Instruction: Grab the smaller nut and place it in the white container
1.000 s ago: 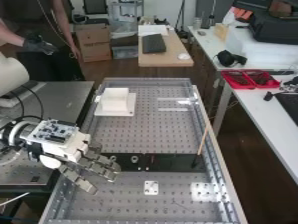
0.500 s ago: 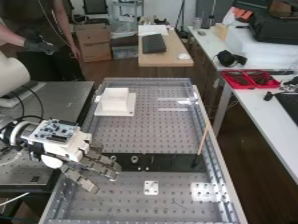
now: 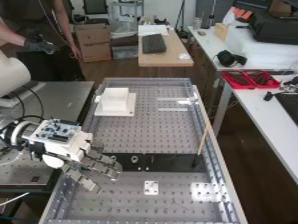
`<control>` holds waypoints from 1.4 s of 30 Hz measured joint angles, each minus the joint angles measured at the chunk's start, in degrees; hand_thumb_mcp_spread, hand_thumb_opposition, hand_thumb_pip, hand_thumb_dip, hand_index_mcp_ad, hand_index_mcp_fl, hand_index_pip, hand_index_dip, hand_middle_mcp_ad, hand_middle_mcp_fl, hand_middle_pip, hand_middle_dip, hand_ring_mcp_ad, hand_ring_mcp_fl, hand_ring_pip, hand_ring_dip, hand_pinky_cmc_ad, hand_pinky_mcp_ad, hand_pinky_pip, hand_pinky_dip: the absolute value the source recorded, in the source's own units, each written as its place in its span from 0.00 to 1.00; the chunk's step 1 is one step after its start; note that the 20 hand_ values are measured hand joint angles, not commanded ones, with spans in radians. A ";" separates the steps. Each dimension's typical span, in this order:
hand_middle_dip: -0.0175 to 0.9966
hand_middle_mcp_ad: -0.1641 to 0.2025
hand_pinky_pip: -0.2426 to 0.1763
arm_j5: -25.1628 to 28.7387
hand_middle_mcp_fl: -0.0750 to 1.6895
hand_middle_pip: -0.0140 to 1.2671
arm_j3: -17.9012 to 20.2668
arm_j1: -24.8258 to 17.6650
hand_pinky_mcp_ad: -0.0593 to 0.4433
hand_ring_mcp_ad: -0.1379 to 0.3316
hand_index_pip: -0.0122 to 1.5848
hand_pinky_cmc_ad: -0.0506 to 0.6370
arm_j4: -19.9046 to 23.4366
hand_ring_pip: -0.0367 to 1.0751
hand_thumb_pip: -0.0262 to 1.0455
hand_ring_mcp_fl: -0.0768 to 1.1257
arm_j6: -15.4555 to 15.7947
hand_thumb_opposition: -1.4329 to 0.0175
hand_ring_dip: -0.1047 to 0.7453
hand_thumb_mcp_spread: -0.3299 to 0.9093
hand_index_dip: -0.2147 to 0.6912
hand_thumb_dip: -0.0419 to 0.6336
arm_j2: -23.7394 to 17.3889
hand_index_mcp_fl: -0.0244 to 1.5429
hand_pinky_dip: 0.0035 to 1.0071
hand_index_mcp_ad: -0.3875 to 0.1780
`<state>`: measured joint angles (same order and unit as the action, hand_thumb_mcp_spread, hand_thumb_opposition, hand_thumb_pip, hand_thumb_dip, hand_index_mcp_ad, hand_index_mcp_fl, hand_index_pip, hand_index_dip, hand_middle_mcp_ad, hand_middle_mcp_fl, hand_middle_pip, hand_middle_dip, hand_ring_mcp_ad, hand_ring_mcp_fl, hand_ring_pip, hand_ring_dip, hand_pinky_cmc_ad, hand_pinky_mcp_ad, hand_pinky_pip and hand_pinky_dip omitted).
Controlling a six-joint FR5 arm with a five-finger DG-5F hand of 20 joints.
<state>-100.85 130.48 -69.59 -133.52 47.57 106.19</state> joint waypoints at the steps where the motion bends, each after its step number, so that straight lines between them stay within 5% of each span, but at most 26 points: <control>1: 0.31 0.67 0.55 -0.01 0.11 0.12 -0.02 0.01 0.73 0.54 0.97 0.64 0.01 0.11 0.57 0.06 -0.01 0.35 0.28 0.70 0.39 0.39 -0.07 0.22 0.22 0.36; 19: 0.31 0.67 0.55 -2.19 0.11 0.12 -0.52 -1.03 0.74 0.54 0.97 0.64 -1.46 0.11 0.57 0.06 -0.47 0.34 0.28 0.70 0.39 0.39 -3.72 0.23 0.22 0.36; 30: 0.31 0.67 0.55 -10.01 0.11 0.12 -2.27 -9.12 0.74 0.54 0.97 0.64 -5.56 0.11 0.57 0.06 -1.02 0.34 0.28 0.70 0.39 0.39 -8.37 0.23 0.22 0.36; 42: 0.31 0.66 0.55 -20.49 0.11 0.12 -5.99 -18.84 0.74 0.54 0.97 0.63 -7.61 0.11 0.57 0.06 -4.83 0.34 0.28 0.70 0.39 0.39 -6.96 0.23 0.22 0.36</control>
<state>-121.33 124.49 -88.42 -141.12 42.75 99.24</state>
